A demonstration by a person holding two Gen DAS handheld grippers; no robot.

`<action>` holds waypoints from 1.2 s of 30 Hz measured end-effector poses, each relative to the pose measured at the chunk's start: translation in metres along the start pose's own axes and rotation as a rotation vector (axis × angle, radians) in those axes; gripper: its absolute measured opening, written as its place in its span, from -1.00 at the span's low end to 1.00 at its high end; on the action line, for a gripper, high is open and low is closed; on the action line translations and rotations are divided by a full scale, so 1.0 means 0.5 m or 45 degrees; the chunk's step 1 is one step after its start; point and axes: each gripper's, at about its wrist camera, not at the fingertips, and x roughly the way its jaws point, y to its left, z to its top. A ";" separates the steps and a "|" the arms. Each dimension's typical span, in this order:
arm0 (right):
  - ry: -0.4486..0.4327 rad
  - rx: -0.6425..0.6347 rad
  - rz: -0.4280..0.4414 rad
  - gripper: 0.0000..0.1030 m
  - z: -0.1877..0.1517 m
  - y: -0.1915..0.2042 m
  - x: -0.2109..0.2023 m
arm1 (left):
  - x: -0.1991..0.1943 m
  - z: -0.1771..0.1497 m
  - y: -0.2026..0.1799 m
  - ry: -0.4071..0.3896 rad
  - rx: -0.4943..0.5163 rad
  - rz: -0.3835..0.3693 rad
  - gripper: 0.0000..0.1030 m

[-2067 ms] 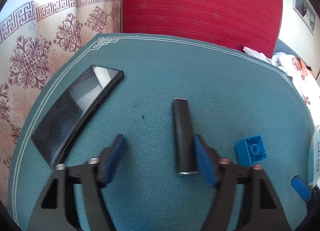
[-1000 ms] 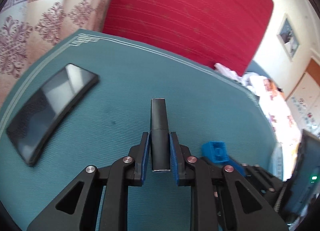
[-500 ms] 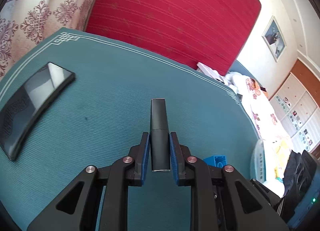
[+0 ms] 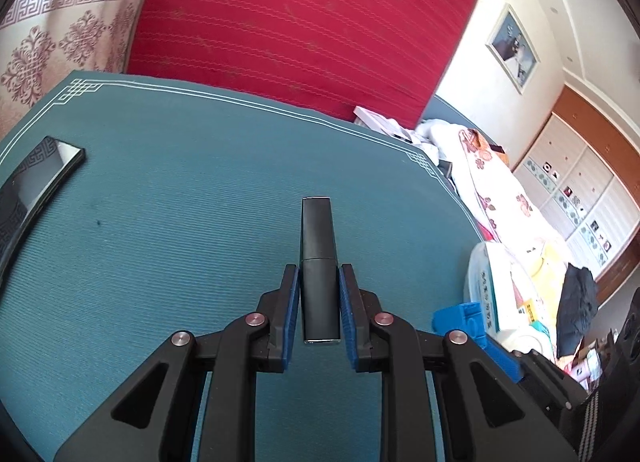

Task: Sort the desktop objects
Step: 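Carry the black case and blue brick over the clear bowl with both grippers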

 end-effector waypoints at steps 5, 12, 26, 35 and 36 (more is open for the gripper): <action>-0.042 0.009 -0.067 -0.29 -0.003 -0.030 -0.038 | -0.014 -0.009 -0.025 -0.008 0.039 -0.021 -0.58; -0.098 0.078 -0.170 -0.30 -0.008 -0.099 -0.094 | -0.025 -0.015 -0.073 -0.030 0.111 -0.043 -0.58; -0.135 0.259 -0.327 -0.29 -0.034 -0.236 -0.152 | -0.033 -0.046 -0.158 -0.022 0.252 -0.084 -0.58; -0.083 0.320 -0.404 -0.29 -0.037 -0.302 -0.128 | -0.031 -0.071 -0.197 -0.004 0.339 -0.108 -0.58; -0.079 0.325 -0.406 -0.29 -0.039 -0.306 -0.127 | -0.034 -0.072 -0.200 -0.005 0.348 -0.110 -0.58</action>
